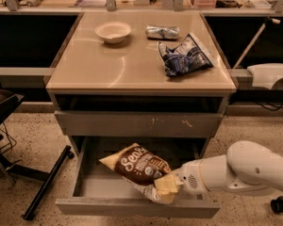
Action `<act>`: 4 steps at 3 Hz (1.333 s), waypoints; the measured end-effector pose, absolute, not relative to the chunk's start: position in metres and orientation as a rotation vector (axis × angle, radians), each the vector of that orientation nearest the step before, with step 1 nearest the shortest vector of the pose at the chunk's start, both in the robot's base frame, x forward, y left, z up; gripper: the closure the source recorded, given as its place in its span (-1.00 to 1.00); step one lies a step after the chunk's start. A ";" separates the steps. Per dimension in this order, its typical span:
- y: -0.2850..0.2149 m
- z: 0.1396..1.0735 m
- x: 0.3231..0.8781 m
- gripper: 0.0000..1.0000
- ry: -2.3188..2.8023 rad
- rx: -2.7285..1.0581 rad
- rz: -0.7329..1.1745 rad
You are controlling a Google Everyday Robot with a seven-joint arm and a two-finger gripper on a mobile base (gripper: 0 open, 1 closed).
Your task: Place brown chip bag into middle drawer
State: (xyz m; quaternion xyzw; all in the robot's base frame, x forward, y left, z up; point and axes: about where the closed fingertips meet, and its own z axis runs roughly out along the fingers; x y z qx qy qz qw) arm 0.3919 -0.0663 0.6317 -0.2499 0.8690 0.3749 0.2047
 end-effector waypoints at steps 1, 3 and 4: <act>-0.062 0.600 0.392 1.00 2.442 -0.643 1.112; -0.105 0.551 0.446 1.00 2.504 -0.524 1.061; -0.105 0.551 0.446 1.00 2.504 -0.524 1.061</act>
Offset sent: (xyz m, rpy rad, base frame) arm 0.0017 0.0000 -0.0323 0.0246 0.0477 -0.0362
